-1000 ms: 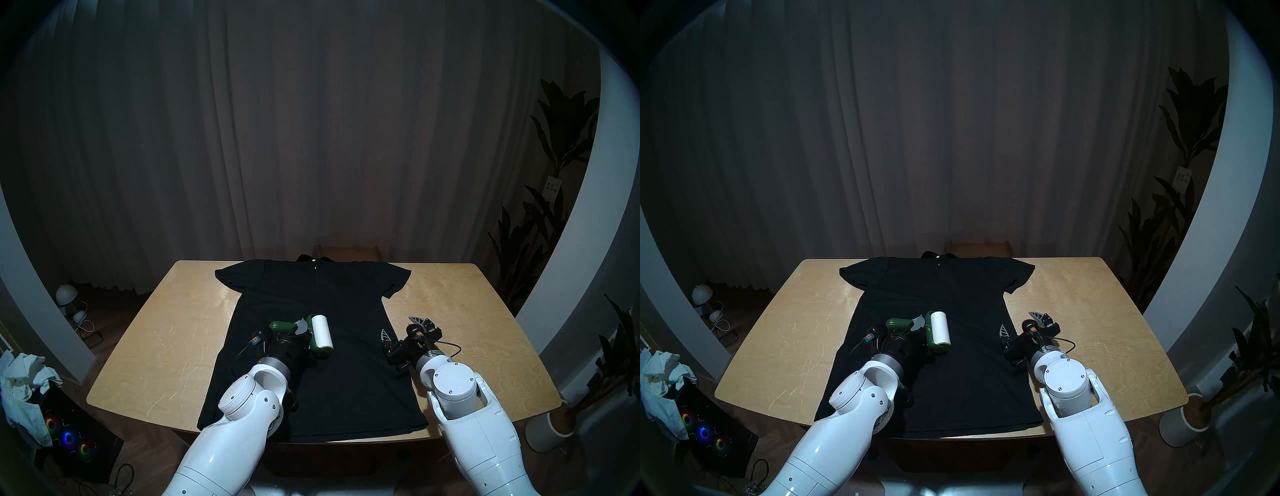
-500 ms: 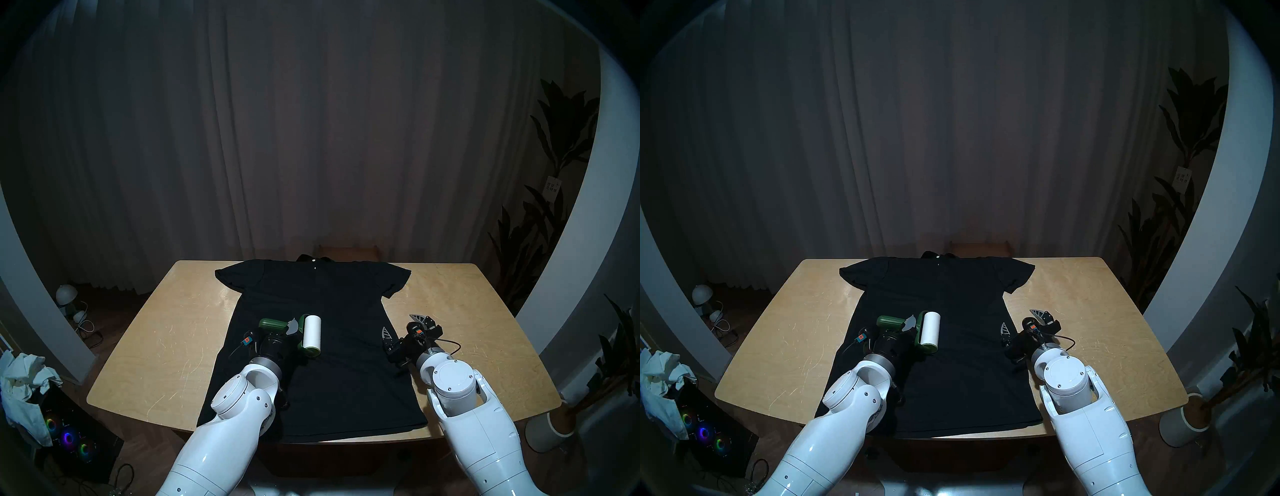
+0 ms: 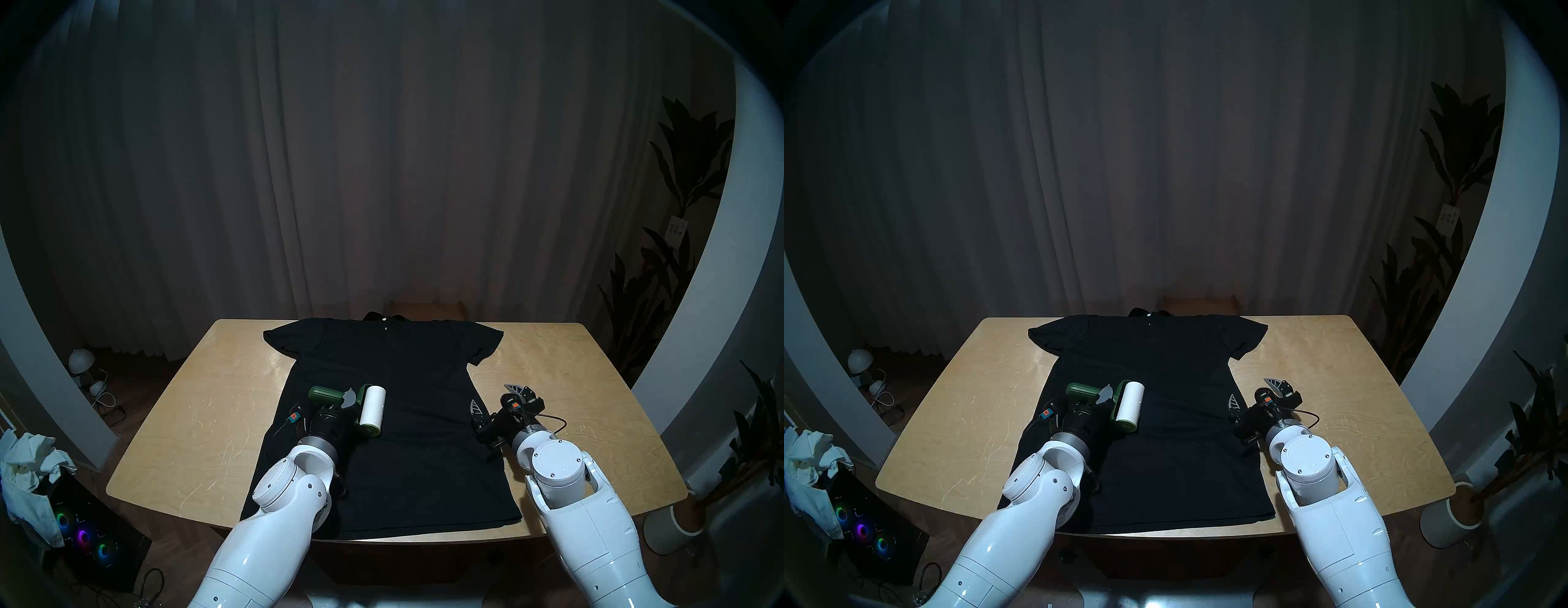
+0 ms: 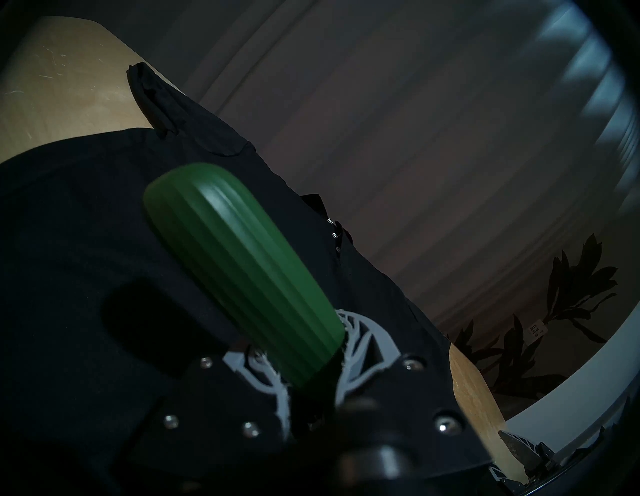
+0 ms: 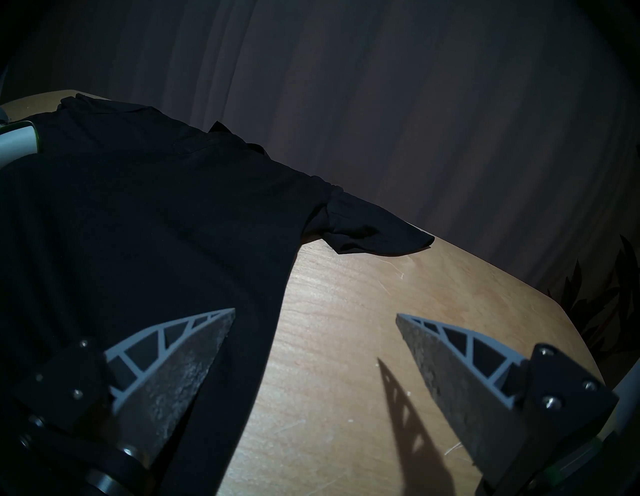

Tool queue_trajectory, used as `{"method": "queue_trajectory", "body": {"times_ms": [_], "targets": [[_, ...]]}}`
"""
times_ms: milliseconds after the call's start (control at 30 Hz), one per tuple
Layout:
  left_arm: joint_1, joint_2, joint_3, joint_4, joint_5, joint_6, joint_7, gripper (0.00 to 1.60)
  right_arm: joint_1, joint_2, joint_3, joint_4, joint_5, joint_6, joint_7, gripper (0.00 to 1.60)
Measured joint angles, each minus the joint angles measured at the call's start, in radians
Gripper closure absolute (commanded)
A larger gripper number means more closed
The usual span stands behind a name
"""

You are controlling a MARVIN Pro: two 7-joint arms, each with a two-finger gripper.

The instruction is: Use the fur roller to clean a top

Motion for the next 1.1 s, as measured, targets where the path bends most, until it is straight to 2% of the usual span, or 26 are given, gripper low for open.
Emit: {"method": "queue_trajectory", "body": {"times_ms": [733,1100], "targets": [[0.026,-0.002,-0.054,-0.014,-0.054,-0.050,0.019,1.60,0.003,0.006,0.001,0.005,0.009,-0.002,0.008,0.00],[0.061,-0.004,-0.095,-0.046,-0.117,-0.064,0.025,1.60,0.006,0.010,0.001,0.009,0.015,-0.005,0.015,0.00]]}}
